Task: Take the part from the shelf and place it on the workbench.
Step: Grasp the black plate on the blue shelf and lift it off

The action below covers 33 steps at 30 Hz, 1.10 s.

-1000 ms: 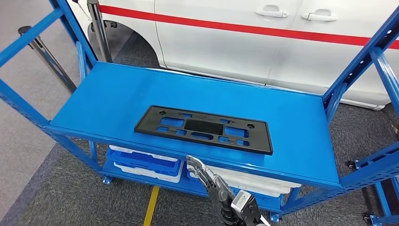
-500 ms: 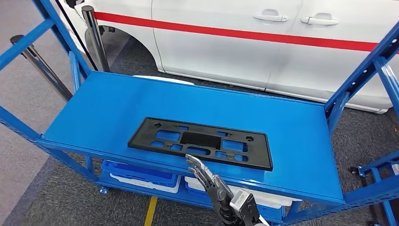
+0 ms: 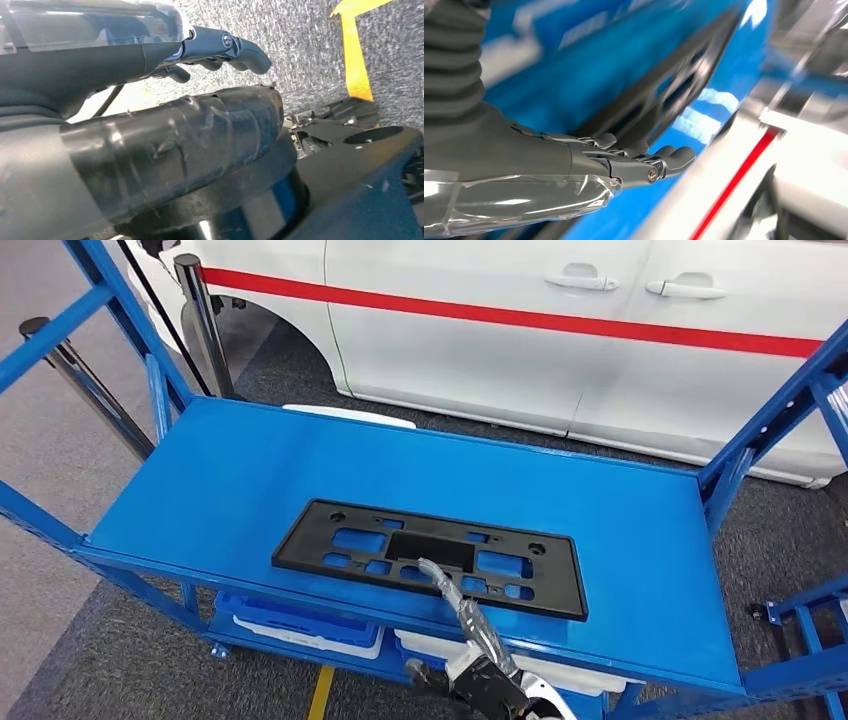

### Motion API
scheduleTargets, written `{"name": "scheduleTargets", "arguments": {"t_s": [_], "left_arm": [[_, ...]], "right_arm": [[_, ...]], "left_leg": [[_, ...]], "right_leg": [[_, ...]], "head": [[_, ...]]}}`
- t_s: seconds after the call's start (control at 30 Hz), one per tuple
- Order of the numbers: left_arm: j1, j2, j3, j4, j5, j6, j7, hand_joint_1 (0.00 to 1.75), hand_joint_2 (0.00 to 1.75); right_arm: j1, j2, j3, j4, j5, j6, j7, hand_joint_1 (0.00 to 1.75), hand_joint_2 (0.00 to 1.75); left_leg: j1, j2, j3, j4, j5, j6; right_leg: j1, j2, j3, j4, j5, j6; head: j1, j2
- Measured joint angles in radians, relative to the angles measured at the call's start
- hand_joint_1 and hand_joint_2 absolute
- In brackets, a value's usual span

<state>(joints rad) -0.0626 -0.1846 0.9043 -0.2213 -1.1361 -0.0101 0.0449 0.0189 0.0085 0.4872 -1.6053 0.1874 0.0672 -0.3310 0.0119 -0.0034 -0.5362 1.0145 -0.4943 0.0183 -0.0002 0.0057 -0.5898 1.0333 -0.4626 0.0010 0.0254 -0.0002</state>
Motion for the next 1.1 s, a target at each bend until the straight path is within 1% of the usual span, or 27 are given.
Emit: {"name": "scheduleTargets", "arguments": {"t_s": [0.07, 0.1, 0.13, 0.17, 0.2, 0.23, 0.27, 0.3, 0.33, 0.37, 0.4, 0.47, 0.53, 0.6, 0.63, 0.67, 0.73, 0.77, 0.8, 0.83, 0.87, 0.9, 0.93, 0.97, 1.0, 1.03, 1.1], "left_arm": [[0.0, 0.0, 0.002, 0.0, 0.0, 0.001, 0.0, 0.0, 0.0], [0.0, 0.001, 0.003, 0.0, 0.0, 0.001, 0.0, 0.0, 0.0], [0.0, 0.001, 0.004, 0.0, 0.0, 0.001, 0.0, 0.0, 0.0], [0.0, 0.001, 0.004, 0.0, 0.001, 0.001, 0.0, 0.0, 0.0], [0.001, 0.001, 0.006, 0.0, 0.001, 0.001, 0.0, 0.0, 0.0], [0.001, 0.001, 0.008, 0.0, 0.001, 0.001, 0.0, 0.0, 0.0], [0.001, 0.001, 0.01, 0.0, 0.002, 0.001, 0.0, 0.0, 0.0], [0.002, 0.001, 0.012, 0.0, 0.002, 0.0, 0.0, 0.0, 0.0], [0.003, 0.002, 0.013, 0.0, 0.001, 0.0, 0.001, 0.0, 0.0], [0.003, 0.002, 0.015, 0.0, 0.0, 0.0, 0.001, 0.0, 0.0], [0.004, 0.002, 0.017, 0.0, 0.0, -0.001, 0.002, 0.0, 0.0], [0.003, 0.003, 0.02, 0.0, -0.003, -0.002, 0.002, 0.0, 0.0], [0.003, 0.003, 0.021, 0.0, -0.006, -0.004, 0.003, 0.0, 0.0], [0.005, 0.002, 0.021, 0.0, -0.009, -0.005, 0.003, 0.0, 0.0], [0.005, 0.002, 0.022, 0.0, -0.01, -0.006, 0.003, 0.0, 0.0], [0.005, 0.002, 0.022, 0.0, -0.011, -0.007, 0.004, 0.0, 0.0], [0.003, 0.002, 0.024, 0.0, -0.013, -0.008, 0.004, 0.0, 0.0], [0.003, 0.002, 0.025, 0.0, -0.014, -0.008, 0.004, 0.0, 0.0], [0.004, 0.002, 0.026, 0.0, -0.016, -0.008, 0.004, 0.0, 0.0], [0.005, 0.002, 0.027, 0.0, -0.017, -0.008, 0.004, 0.0, 0.0], [0.006, 0.001, 0.027, 0.0, -0.018, -0.008, 0.004, 0.0, 0.0], [0.006, 0.001, 0.028, 0.0, -0.018, -0.008, 0.005, 0.0, 0.0], [0.006, 0.001, 0.029, 0.0, -0.019, -0.008, 0.005, 0.0, 0.0], [0.006, 0.001, 0.03, 0.0, -0.019, -0.008, 0.006, 0.0, 0.0], [0.005, 0.001, 0.032, 0.0, -0.02, -0.008, 0.007, 0.0, 0.0], [0.005, 0.001, 0.034, 0.0, -0.021, -0.008, 0.008, 0.0, 0.0], [0.005, 0.001, 0.037, 0.0, -0.022, -0.01, 0.009, 0.0, 0.0]], "right_arm": [[-0.007, -0.003, 0.005, 0.007, 0.041, -0.033, 0.011, 0.0, 1.75], [-0.01, -0.003, 0.008, 0.01, 0.048, -0.039, 0.014, 0.0, 1.75], [-0.013, -0.003, 0.012, 0.013, 0.059, -0.047, 0.018, 0.0, 1.75], [-0.016, -0.003, 0.016, 0.017, 0.083, -0.064, 0.027, 0.0, 1.75], [-0.019, -0.003, 0.021, 0.021, 0.122, -0.091, 0.04, 0.0, 1.75], [-0.024, -0.004, 0.026, 0.027, 0.174, -0.126, 0.057, 0.0, 1.75], [-0.03, -0.004, 0.032, 0.035, 0.234, -0.166, 0.075, 0.0, 1.75], [-0.037, -0.004, 0.039, 0.043, 0.294, -0.204, 0.093, 0.0, 1.75], [-0.044, -0.004, 0.046, 0.051, 0.346, -0.236, 0.108, 0.0, 1.75], [-0.052, -0.004, 0.053, 0.059, 0.399, -0.269, 0.125, 0.0, 1.75], [-0.061, -0.004, 0.06, 0.069, 0.447, -0.299, 0.141, 0.0, 1.75], [-0.08, -0.004, 0.075, 0.088, 0.545, -0.354, 0.176, 0.0, 1.75], [-0.099, -0.004, 0.089, 0.104, 0.63, -0.394, 0.209, 0.0, 1.75], [-0.113, -0.004, 0.101, 0.118, 0.71, -0.429, 0.243, 0.0, 1.75], [-0.119, -0.004, 0.106, 0.125, 0.748, -0.446, 0.259, 0.0, 1.75], [-0.123, -0.005, 0.109, 0.131, 0.78, -0.461, 0.273, 0.0, 1.75], [-0.127, -0.009, 0.113, 0.141, 0.825, -0.483, 0.297, 0.0, 1.75], [-0.126, -0.013, 0.114, 0.146, 0.844, -0.491, 0.312, 0.0, 1.75], [-0.125, -0.017, 0.113, 0.149, 0.865, -0.5, 0.33, 0.0, 1.75], [-0.124, -0.023, 0.111, 0.152, 0.889, -0.509, 0.349, 0.0, 1.75], [-0.124, -0.028, 0.107, 0.153, 0.914, -0.519, 0.367, 0.0, 1.75], [-0.123, -0.033, 0.101, 0.154, 0.939, -0.526, 0.381, 0.0, 1.75], [-0.123, -0.037, 0.093, 0.155, 0.961, -0.532, 0.391, 0.0, 1.75], [-0.121, -0.041, 0.085, 0.156, 0.981, -0.536, 0.399, 0.0, 1.75], [-0.118, -0.044, 0.076, 0.156, 1.0, -0.54, 0.405, 0.0, 1.75], [-0.115, -0.047, 0.069, 0.157, 1.017, -0.543, 0.41, 0.0, 1.75], [-0.109, -0.05, 0.057, 0.157, 1.054, -0.55, 0.425, 0.0, 1.75]], "left_leg": [[0.0, 0.001, 0.002, -0.001, -0.005, -0.012], [0.0, 0.001, -0.002, 0.015, -0.017, -0.017], [0.0, 0.001, -0.017, 0.051, -0.04, -0.021], [0.001, 0.001, -0.044, 0.107, -0.07, -0.024], [0.001, 0.001, -0.078, 0.174, -0.1, -0.027], [0.001, 0.001, -0.111, 0.233, -0.121, -0.029], [0.001, 0.001, -0.132, 0.268, -0.124, -0.03], [0.001, 0.001, -0.136, 0.266, -0.106, -0.031], [0.001, 0.001, -0.127, 0.237, -0.077, -0.03], [0.001, 0.001, -0.101, 0.172, -0.035, -0.026], [0.0, 0.001, -0.073, 0.107, -0.005, -0.022], [-0.004, 0.0, -0.037, 0.019, 0.026, -0.012], [-0.006, -0.001, -0.034, 0.008, 0.026, -0.001], [-0.002, 0.0, -0.029, -0.002, 0.032, 0.01], [0.001, 0.001, -0.026, -0.008, 0.034, 0.017], [0.002, 0.002, -0.024, -0.011, 0.035, 0.021], [0.002, 0.003, -0.023, -0.011, 0.034, 0.026], [0.002, 0.003, -0.023, -0.01, 0.033, 0.027], [0.002, 0.003, -0.022, -0.009, 0.031, 0.026], [0.003, 0.002, -0.019, -0.008, 0.029, 0.025], [0.004, 0.002, -0.017, -0.006, 0.026, 0.022], [0.004, 0.001, -0.015, -0.004, 0.022, 0.017], [0.003, 0.001, -0.015, 0.0, 0.018, 0.012], [0.002, 0.001, -0.016, 0.003, 0.015, 0.006], [0.0, 0.001, -0.016, 0.003, 0.013, 0.0], [0.0, 0.001, -0.016, 0.003, 0.012, -0.007], [0.003, 0.002, -0.017, 0.008, 0.003, -0.018]], "right_leg": [[-0.005, 0.003, 0.006, -0.008, 0.002, -0.009], [-0.008, 0.002, 0.011, -0.013, 0.004, -0.015], [-0.011, 0.0, 0.015, -0.018, 0.005, -0.02], [-0.011, -0.002, 0.017, -0.02, 0.005, -0.024], [-0.009, -0.004, 0.017, -0.02, 0.004, -0.028], [-0.008, -0.006, 0.017, -0.019, 0.003, -0.03], [-0.007, -0.006, 0.017, -0.018, 0.001, -0.031], [-0.006, -0.005, 0.018, -0.016, -0.001, -0.032], [-0.005, -0.004, 0.019, -0.014, -0.004, -0.032], [-0.005, -0.002, 0.021, -0.011, -0.007, -0.03], [-0.003, -0.001, 0.023, -0.008, -0.011, -0.028], [0.0, 0.0, 0.022, -0.004, -0.015, -0.02], [0.001, 0.0, 0.021, -0.005, -0.015, -0.011], [-0.001, -0.001, 0.019, 0.005, -0.024, -0.001], [-0.002, -0.001, 0.007, 0.032, -0.041, 0.005], [-0.004, -0.001, -0.015, 0.078, -0.067, 0.009], [-0.009, -0.002, -0.079, 0.206, -0.123, 0.016], [-0.012, -0.002, -0.104, 0.25, -0.132, 0.019], [-0.015, -0.002, -0.115, 0.264, -0.123, 0.022], [-0.019, -0.003, -0.106, 0.238, -0.096, 0.024], [-0.022, -0.004, -0.081, 0.18, -0.057, 0.025], [-0.024, -0.005, -0.051, 0.114, -0.027, 0.025], [-0.022, -0.006, -0.027, 0.058, -0.007, 0.022], [-0.02, -0.006, -0.012, 0.023, 0.001, 0.019], [-0.018, -0.005, -0.007, 0.01, -0.002, 0.014], [-0.015, -0.003, -0.007, 0.008, -0.003, 0.008], [-0.017, -0.002, -0.003, 0.003, -0.001, -0.006]], "head": [[0.0, 0.0], [-0.001, 0.0], [-0.001, 0.0], [-0.001, 0.0], [-0.001, 0.0], [-0.001, 0.0], [-0.001, 0.0], [-0.001, 0.0], [-0.001, 0.0], [-0.001, 0.0], [-0.001, 0.0], [-0.001, 0.0], [-0.001, 0.0], [-0.001, 0.0], [0.0, 0.0], [0.0, 0.0], [0.0, 0.0], [0.0, 0.0], [0.0, 0.0], [0.0, 0.0], [0.0, 0.0], [0.0, 0.0], [0.0, 0.0], [0.0, 0.0], [0.0, 0.0], [-0.001, 0.0], [-0.001, 0.0]]}}
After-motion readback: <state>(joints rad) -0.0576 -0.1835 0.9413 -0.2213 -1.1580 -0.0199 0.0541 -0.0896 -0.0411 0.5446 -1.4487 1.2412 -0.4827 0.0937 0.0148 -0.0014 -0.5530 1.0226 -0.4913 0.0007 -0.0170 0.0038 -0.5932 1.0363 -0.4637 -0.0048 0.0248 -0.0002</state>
